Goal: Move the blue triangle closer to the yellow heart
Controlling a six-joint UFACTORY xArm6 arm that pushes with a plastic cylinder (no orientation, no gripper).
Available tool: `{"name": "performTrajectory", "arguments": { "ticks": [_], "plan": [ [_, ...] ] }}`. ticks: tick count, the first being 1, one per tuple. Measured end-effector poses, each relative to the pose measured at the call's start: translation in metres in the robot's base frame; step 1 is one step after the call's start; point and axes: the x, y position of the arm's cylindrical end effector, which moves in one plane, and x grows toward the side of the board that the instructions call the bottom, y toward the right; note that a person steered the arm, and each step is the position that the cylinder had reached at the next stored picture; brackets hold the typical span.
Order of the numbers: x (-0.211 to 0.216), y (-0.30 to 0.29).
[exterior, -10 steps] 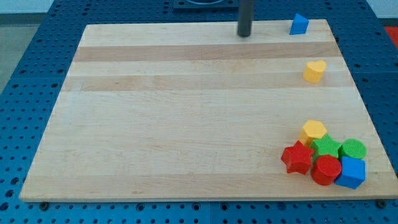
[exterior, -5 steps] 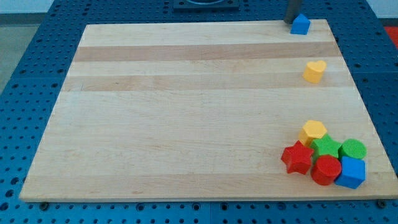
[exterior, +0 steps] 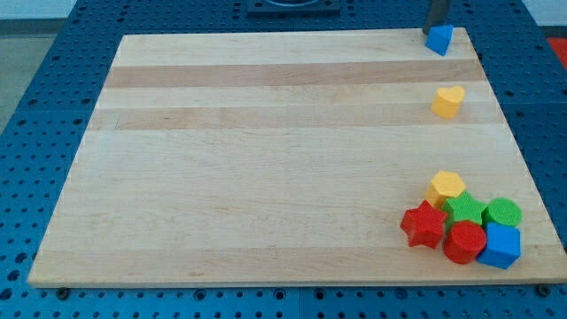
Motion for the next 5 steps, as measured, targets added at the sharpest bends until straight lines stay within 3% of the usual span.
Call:
{"name": "performTrajectory", "arguments": {
  "ticks": [5],
  "plan": [
    [0.014,0.015]
  ]
}}
